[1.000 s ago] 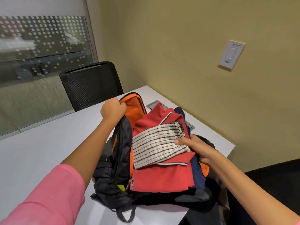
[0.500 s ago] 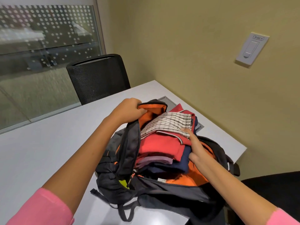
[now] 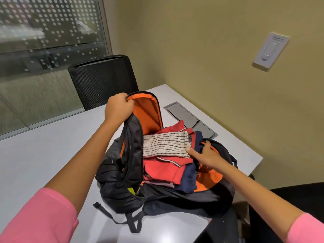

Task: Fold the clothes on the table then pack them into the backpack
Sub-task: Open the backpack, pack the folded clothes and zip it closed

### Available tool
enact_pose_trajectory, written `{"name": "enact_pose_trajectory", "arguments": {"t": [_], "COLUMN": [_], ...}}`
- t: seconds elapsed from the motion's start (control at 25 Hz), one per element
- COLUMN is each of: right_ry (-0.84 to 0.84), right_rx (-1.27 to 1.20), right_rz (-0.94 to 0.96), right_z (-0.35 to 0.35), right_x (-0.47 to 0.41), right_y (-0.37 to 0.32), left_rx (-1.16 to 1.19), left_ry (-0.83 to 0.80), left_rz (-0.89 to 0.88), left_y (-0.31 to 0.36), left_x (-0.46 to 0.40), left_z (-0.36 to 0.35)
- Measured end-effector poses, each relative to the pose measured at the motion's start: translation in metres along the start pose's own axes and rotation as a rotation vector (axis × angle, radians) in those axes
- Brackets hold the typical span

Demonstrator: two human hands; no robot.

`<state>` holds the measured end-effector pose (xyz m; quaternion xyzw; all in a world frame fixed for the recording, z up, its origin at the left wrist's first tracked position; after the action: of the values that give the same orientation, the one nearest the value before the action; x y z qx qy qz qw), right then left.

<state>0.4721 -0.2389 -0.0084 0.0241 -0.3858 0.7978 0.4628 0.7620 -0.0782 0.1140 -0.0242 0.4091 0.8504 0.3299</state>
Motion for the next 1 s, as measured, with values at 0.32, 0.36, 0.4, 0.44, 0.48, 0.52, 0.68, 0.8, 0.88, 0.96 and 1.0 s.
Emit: {"name": "enact_pose_trajectory", "arguments": {"t": [0.32, 0.36, 0.4, 0.44, 0.48, 0.52, 0.68, 0.8, 0.88, 0.96, 1.0], "right_ry": [-0.496, -0.476, -0.449, -0.424, -0.402, -0.382, -0.311, -0.22, -0.108, 0.053, 0.132], "right_rx": [1.014, 1.066, 1.11, 1.148, 1.178, 1.189, 0.853, 0.609, 0.646, 0.705, 0.708], "right_rz": [0.379, 0.414, 0.446, 0.478, 0.512, 0.545, 0.683, 0.881, 1.032, 1.19, 1.253], "right_z": [0.039, 0.037, 0.035, 0.035, 0.033, 0.033, 0.038, 0.043, 0.044, 0.045, 0.047], "right_x": [0.046, 0.048, 0.049, 0.051, 0.052, 0.054, 0.062, 0.073, 0.084, 0.094, 0.098], "right_y": [0.074, 0.074, 0.072, 0.067, 0.062, 0.058, 0.034, -0.006, -0.04, -0.073, -0.09], "left_rx": [-0.044, -0.045, -0.047, -0.046, -0.046, -0.047, -0.03, -0.069, -0.104, -0.132, -0.133], "left_ry": [0.014, 0.017, 0.019, 0.018, 0.016, 0.011, -0.078, -0.222, -0.293, -0.33, -0.345], "left_rz": [0.066, 0.074, 0.082, 0.085, 0.086, 0.084, 0.048, -0.033, -0.109, -0.18, -0.206], "left_y": [-0.024, -0.026, -0.027, -0.028, -0.028, -0.027, -0.009, 0.015, 0.033, 0.052, 0.059], "left_x": [-0.008, -0.007, -0.006, -0.005, -0.004, -0.002, 0.006, 0.015, 0.023, 0.03, 0.033], "left_z": [0.011, 0.012, 0.012, 0.013, 0.013, 0.013, 0.011, 0.006, 0.0, -0.006, -0.008]}}
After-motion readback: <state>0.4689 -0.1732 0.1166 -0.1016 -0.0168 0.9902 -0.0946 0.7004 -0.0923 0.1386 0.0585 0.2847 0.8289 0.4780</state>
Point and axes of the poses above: each hand's wrist, its own x-axis away from the middle knuckle, its own z-axis out of the back of the hand, y = z × x, the point moved 3 cm from there along -x, towards the middle knuckle, and after that the axes turned 5 degrees about x, right-handed, at the moved point
